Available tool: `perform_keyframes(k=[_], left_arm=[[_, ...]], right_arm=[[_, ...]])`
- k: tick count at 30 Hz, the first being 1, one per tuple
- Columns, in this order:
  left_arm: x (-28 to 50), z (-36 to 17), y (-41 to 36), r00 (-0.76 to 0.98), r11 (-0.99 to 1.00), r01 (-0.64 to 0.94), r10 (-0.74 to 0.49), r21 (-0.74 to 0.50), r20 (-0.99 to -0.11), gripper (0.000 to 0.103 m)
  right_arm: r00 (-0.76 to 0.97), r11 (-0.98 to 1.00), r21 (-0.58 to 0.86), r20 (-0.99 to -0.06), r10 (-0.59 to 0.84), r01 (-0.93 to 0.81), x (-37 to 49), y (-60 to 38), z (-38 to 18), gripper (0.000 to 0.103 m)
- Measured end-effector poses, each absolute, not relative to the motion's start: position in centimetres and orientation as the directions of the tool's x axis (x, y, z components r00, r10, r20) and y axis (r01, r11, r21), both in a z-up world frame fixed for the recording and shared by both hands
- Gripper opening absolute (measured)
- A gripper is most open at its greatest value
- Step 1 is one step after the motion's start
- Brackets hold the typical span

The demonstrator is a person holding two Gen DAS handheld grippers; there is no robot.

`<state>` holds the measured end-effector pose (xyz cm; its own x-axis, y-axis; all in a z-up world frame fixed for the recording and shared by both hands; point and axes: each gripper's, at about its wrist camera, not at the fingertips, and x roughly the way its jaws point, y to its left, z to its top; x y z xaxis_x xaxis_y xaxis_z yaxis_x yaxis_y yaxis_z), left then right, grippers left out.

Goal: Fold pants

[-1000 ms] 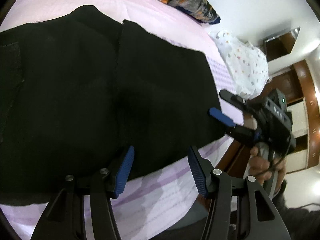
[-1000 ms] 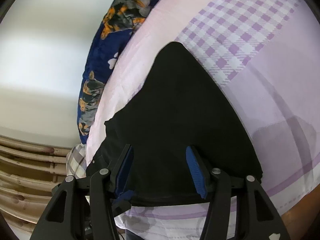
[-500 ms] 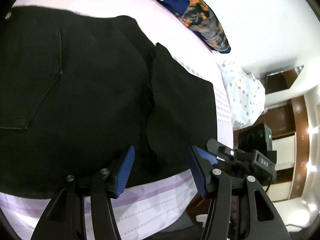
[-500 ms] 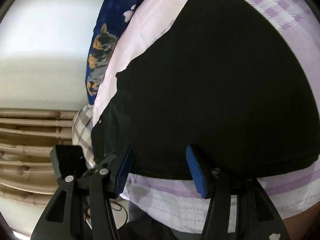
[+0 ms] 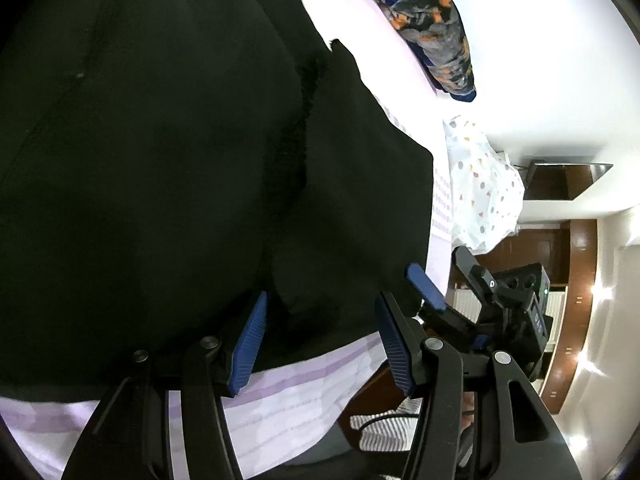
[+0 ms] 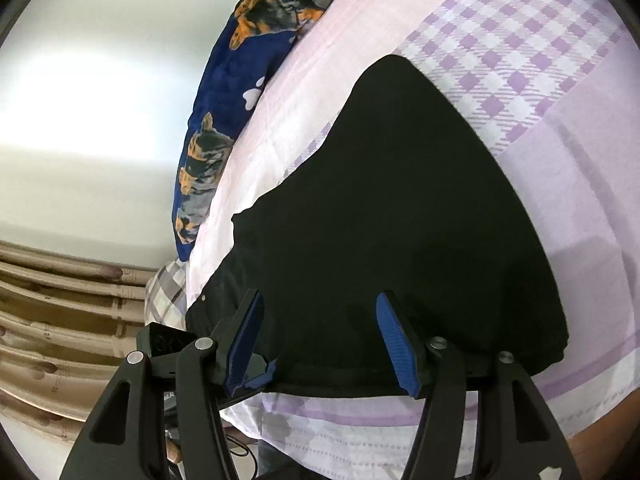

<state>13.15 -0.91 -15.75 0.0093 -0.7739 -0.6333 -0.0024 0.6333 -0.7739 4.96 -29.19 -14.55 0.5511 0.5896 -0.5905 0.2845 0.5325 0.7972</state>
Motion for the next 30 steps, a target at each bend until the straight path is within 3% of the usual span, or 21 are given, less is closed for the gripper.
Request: perform_keyframes(k=[1, 4, 7, 14, 22, 24, 30], left_arm=[[13.3, -15.8, -1.1, 0.009, 0.629, -0.004, -0.777, -0.777, -0.629, 0.055], [13.2, -16.1, -1.8, 0.016, 0.687, 0.013, -0.727, -0.727, -0.686, 0.010], [12.9, -16.1, -1.9, 0.035, 0.714, 0.011, -0.700, -0.701, -0.713, 0.006], [11.7, -12.8, -2.0, 0.124, 0.773, 0.141, -0.634, -0.619, -0.763, 0.006], [12.2, -14.9, -1.9, 0.102, 0.808, 0.118, -0.589, -0.578, -0.802, 0.007], [12.1, -14.6, -2.2, 0.111, 0.820, 0.147, -0.569, -0.553, -0.815, 0.010], [11.5, -12.1, -0.9, 0.252, 0.844, 0.201, -0.536, -0.498, -0.806, 0.034]], right_arm=[[0.554, 0.536, 0.794, -0.595, 0.583, 0.288, 4.9, -29.3, -14.5, 0.057], [0.558, 0.542, 0.784, -0.606, 0.566, 0.302, 4.9, -29.3, -14.7, 0.057], [0.559, 0.536, 0.780, -0.614, 0.557, 0.323, 4.9, -29.5, -15.0, 0.057], [0.558, 0.538, 0.777, -0.618, 0.554, 0.326, 4.8, -29.5, -15.0, 0.057], [0.527, 0.564, 0.754, -0.648, 0.550, 0.338, 4.9, -29.0, -15.6, 0.056], [0.524, 0.567, 0.749, -0.653, 0.546, 0.344, 4.9, -28.9, -15.7, 0.056], [0.515, 0.607, 0.721, -0.679, 0.523, 0.333, 4.9, -28.4, -15.5, 0.055]])
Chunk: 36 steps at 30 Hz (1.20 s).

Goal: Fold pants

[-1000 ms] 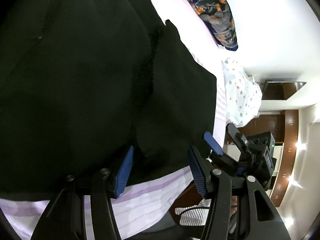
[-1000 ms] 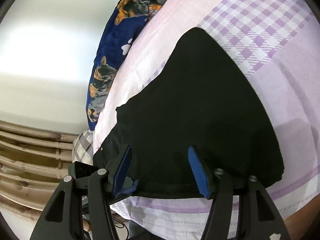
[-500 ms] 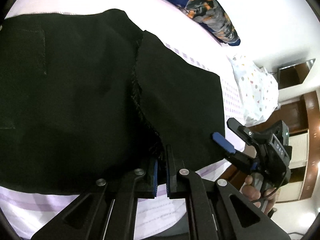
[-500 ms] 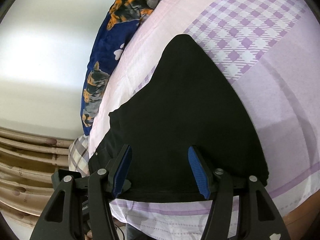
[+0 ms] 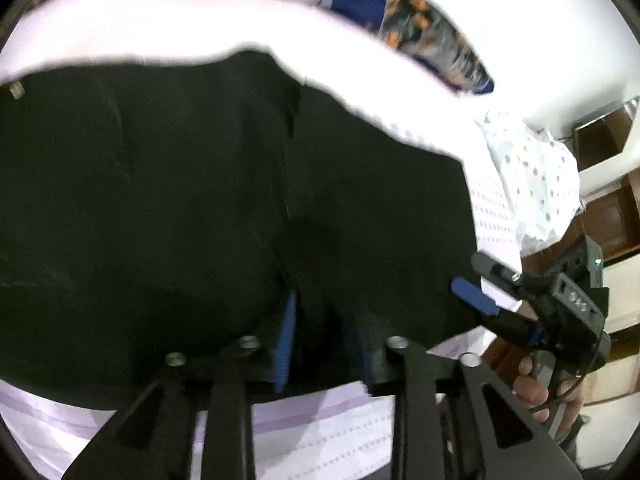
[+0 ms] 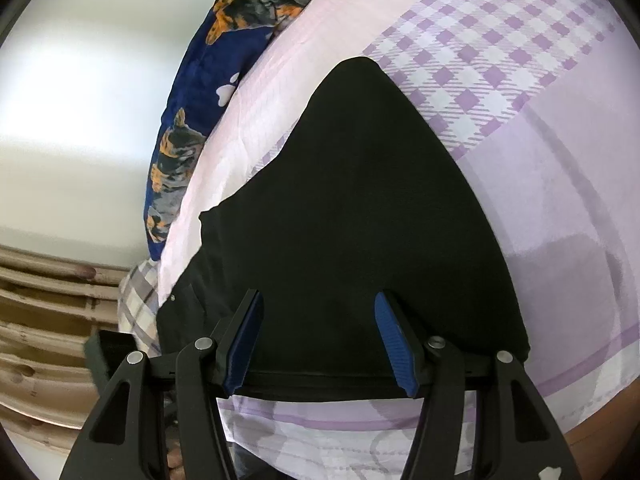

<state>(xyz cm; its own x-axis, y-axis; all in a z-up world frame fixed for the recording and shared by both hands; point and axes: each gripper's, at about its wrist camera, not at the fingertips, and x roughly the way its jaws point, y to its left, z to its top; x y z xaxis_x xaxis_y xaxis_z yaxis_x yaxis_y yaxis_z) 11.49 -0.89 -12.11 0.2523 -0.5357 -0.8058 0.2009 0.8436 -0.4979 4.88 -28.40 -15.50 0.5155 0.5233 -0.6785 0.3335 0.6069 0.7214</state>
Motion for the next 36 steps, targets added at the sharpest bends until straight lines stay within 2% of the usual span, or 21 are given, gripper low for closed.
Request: perform_keyframes(k=[2, 8, 14, 21, 26, 36], left_arm=[[11.1, -10.6, 0.4, 0.337, 0.857, 0.224, -0.516, -0.465, -0.788, 0.042], [9.3, -8.0, 6.7, 0.525, 0.913, 0.156, -0.400, -0.377, -0.751, 0.052], [8.0, -8.3, 14.3, 0.590, 0.906, -0.044, -0.317, -0.421, -0.743, 0.052], [6.2, -9.5, 19.9, 0.619, 0.874, -0.182, -0.253, -0.450, -0.743, 0.053], [4.7, -10.6, 23.4, 0.644, 0.804, -0.244, -0.284, -0.543, -0.710, 0.053], [2.9, -13.2, 26.4, 0.657, 0.638, -0.308, -0.394, -0.705, -0.643, 0.053]], right_arm=[[0.508, 0.637, 0.699, -0.697, 0.506, 0.324, 5.0, -28.1, -15.2, 0.055], [0.545, 0.777, 0.569, -0.755, 0.365, 0.268, 6.6, -28.0, -12.9, 0.057], [0.579, 0.836, 0.484, -0.770, 0.268, 0.258, 10.5, -29.5, -11.8, 0.046], [0.535, 0.858, 0.428, -0.813, 0.230, 0.282, 14.8, -29.8, -13.8, 0.045], [0.532, 0.888, 0.379, -0.824, 0.195, 0.262, 15.5, -28.4, -13.5, 0.045], [0.471, 0.911, 0.391, -0.833, 0.289, 0.133, 15.3, -20.7, -13.4, 0.047]])
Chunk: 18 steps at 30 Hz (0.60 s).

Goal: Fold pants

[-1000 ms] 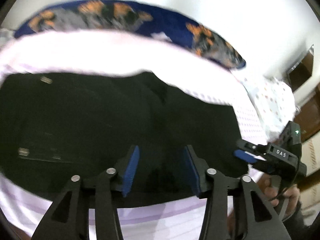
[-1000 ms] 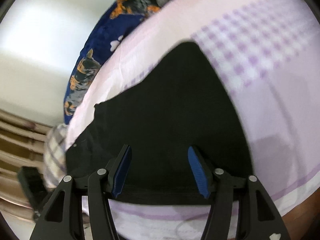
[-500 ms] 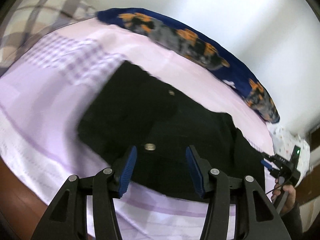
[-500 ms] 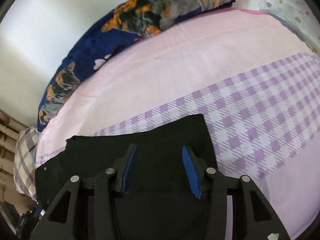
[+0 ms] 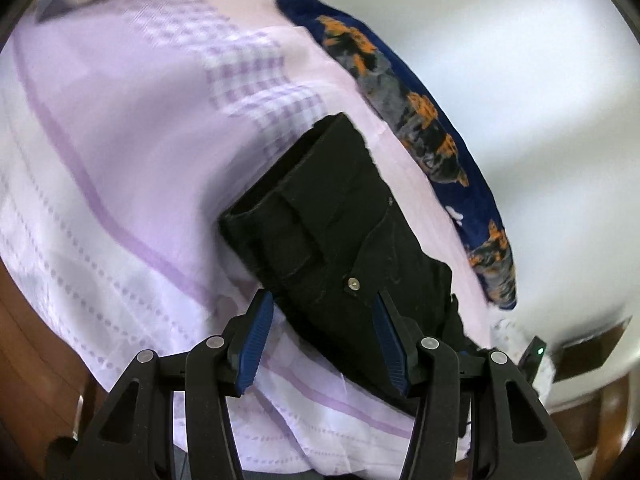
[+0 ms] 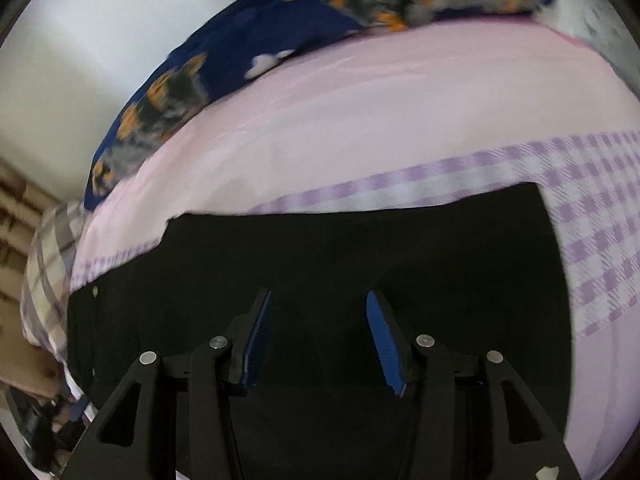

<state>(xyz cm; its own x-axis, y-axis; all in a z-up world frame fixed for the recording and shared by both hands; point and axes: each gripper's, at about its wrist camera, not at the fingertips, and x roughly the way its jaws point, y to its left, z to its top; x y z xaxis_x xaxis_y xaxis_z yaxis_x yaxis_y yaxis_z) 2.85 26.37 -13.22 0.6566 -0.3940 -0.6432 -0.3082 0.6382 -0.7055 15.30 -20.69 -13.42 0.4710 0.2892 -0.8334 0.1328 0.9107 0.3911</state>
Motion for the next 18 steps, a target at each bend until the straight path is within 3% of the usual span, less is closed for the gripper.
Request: perform_keyframes(k=[5, 9, 18], left_arm=[[3.1, -14.5, 27.0, 0.660, 0.596, -0.326, -0.413, -0.734, -0.628, 0.053], [3.4, -15.9, 27.4, 0.659, 0.551, -0.343, -0.436, -0.761, -0.613, 0.053], [4.4, -17.3, 28.6, 0.701, 0.488, -0.305, -0.465, -0.818, -0.540, 0.053]], right_arm=[[0.425, 0.904, 0.425, -0.827, 0.367, 0.047, 15.4, -16.0, -13.2, 0.048], [0.384, 0.883, 0.469, -0.819, 0.427, 0.018, 15.6, -13.2, -13.1, 0.064], [0.360, 0.856, 0.517, -0.802, 0.477, 0.016, 15.3, -9.9, -13.0, 0.064]])
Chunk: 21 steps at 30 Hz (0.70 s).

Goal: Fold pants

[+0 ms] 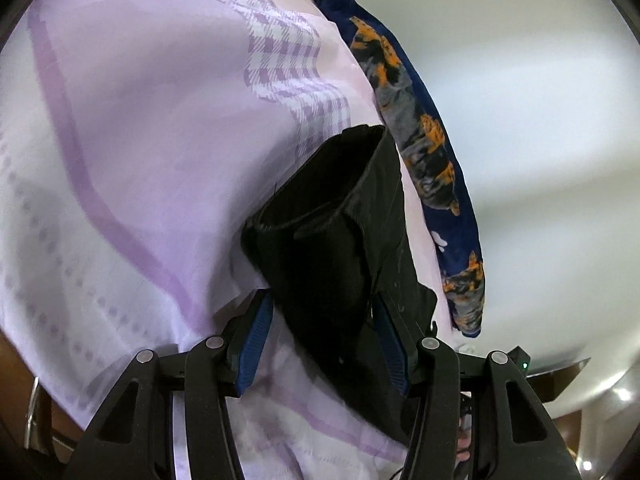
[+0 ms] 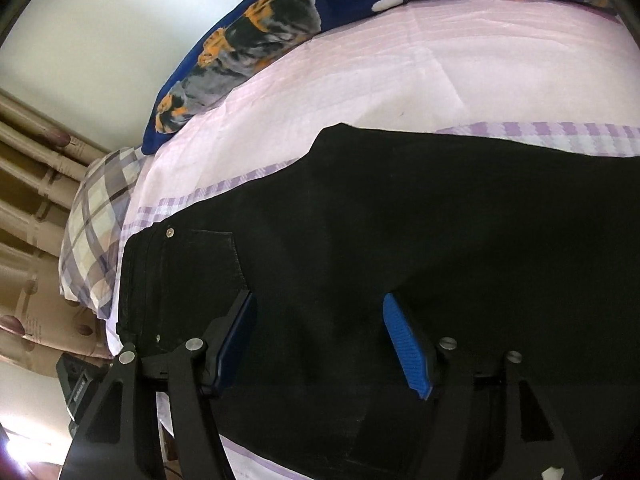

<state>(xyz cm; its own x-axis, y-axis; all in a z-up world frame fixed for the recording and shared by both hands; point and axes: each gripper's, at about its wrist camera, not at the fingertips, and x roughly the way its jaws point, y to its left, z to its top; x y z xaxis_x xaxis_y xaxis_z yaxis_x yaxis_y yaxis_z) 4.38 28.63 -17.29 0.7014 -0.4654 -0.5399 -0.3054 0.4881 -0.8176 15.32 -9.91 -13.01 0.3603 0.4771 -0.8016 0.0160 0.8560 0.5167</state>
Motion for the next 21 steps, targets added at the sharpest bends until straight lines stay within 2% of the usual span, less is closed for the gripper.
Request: perform_keyframes(k=[7, 12, 15, 17, 21], left_arm=[[6.0, -16.7, 27.9, 0.702, 0.542, -0.297, -0.435, -0.786, -0.565, 0.063], [6.5, -16.0, 26.9, 0.686, 0.615, -0.309, -0.384, -0.726, -0.618, 0.063], [6.7, -15.7, 26.3, 0.678, 0.664, -0.322, -0.336, -0.674, -0.654, 0.058], [6.7, -15.8, 26.1, 0.674, 0.682, -0.331, -0.312, -0.652, -0.669, 0.048], [6.7, -15.8, 26.0, 0.663, 0.714, -0.328, -0.292, -0.619, -0.689, 0.038]], right_arm=[[0.354, 0.857, 0.513, -0.811, 0.466, 0.046, 15.8, -8.5, -13.6, 0.064], [0.347, 0.858, 0.512, -0.813, 0.468, 0.042, 15.8, -7.9, -13.5, 0.064], [0.349, 0.853, 0.519, -0.809, 0.474, 0.044, 15.5, -8.0, -13.4, 0.064], [0.350, 0.850, 0.524, -0.807, 0.476, 0.051, 15.2, -8.3, -13.3, 0.064], [0.368, 0.845, 0.532, -0.798, 0.477, 0.059, 14.5, -9.1, -12.8, 0.064]])
